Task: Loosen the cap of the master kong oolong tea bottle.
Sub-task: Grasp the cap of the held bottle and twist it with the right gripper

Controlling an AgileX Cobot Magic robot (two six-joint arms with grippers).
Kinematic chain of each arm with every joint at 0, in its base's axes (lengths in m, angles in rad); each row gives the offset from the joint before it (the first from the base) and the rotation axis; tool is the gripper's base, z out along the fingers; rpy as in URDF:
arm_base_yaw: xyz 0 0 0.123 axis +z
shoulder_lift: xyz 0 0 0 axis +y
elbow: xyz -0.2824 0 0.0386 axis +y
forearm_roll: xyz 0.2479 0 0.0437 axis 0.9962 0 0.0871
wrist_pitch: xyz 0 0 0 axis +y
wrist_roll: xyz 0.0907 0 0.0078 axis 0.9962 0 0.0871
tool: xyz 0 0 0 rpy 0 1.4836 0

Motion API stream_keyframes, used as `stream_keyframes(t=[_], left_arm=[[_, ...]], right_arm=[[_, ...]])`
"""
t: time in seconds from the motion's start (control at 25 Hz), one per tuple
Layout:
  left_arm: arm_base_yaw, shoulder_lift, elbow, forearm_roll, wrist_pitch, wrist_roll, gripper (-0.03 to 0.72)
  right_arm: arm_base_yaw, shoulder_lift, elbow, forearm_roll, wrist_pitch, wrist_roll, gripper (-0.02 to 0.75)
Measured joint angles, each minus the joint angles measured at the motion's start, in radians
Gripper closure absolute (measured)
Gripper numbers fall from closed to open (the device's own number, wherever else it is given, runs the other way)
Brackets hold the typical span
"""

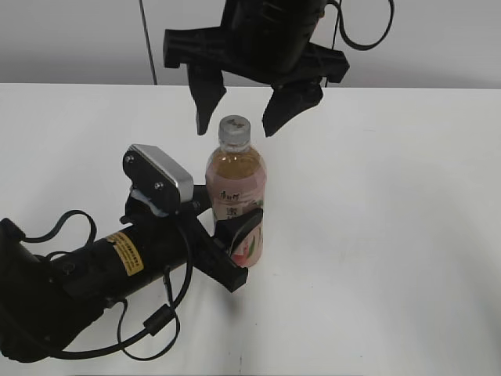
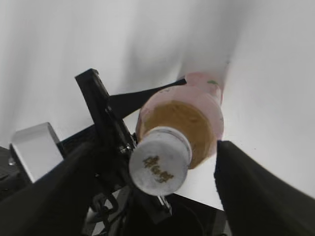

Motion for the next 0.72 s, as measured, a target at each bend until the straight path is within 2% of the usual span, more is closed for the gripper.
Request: stream_keyframes(t=[0.36, 0.72], left_arm=[[0.0, 0.0, 0.0, 0.0, 0.0, 0.0, 0.319], [0.0, 0.0, 0.0, 0.0, 0.0, 0.0, 0.319]], right_arm=[[0.0, 0.0, 0.016, -0.015, 0.0, 0.001, 0.186], [0.0, 0.007, 0.016, -0.018, 0.0, 0.001, 0.364]])
